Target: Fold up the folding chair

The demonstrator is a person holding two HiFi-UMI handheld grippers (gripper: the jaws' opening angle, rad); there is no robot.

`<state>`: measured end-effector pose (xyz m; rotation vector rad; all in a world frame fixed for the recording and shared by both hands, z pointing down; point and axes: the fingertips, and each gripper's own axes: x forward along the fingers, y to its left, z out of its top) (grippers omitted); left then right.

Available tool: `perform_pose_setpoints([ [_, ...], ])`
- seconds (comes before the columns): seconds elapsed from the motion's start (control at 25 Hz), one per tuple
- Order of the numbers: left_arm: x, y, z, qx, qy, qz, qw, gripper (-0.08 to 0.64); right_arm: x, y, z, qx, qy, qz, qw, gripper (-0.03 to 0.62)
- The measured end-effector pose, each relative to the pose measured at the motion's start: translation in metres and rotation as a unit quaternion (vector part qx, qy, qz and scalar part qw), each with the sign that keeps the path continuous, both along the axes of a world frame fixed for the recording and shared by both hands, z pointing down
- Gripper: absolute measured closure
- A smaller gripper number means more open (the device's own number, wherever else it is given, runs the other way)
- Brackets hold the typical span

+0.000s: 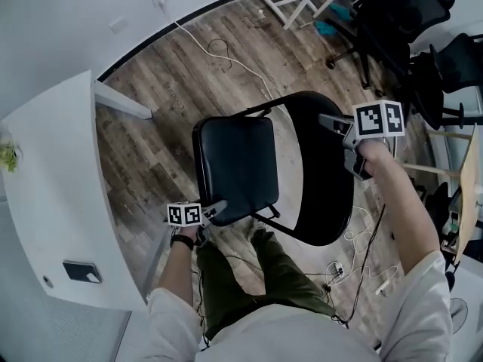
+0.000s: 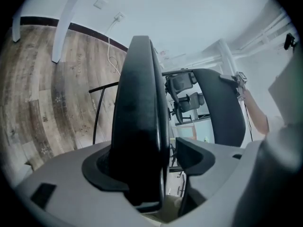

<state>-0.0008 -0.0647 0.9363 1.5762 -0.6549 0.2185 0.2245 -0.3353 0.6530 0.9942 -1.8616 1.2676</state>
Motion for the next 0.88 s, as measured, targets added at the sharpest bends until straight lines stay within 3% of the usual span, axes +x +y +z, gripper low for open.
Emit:
perform_pose_setpoints([
  [0.32, 0.063, -0.006, -0.060, -0.005, -0.026, 0.024, 0.9994, 0.213, -0.004, 0.002, -0.029, -0.011, 0.005, 0.002, 1.000, 0.494],
  [0.48, 0.095, 0.001, -0.080, -0.020, -0.056, 0.084, 0.9946, 0.189, 0.002, 0.004, -0.041, -0.010, 0.015, 0.003, 1.000, 0.494],
  [0.64, 0.122, 0.011, -0.092, -0.017, -0.095, 0.179, 0.9791, 0.188, 0.006, 0.004, -0.050, -0.009, 0.023, 0.003, 1.000, 0.494],
  [0.8, 0.145, 0.016, -0.102, -0.008, -0.118, 0.235, 0.9648, 0.187, 0.010, 0.005, -0.055, -0.010, 0.030, 0.004, 1.000, 0.494],
  [0.88, 0.158, 0.019, -0.107, 0.012, -0.132, 0.284, 0.9496, 0.187, 0.010, 0.005, -0.059, -0.009, 0.033, 0.005, 0.999, 0.494],
])
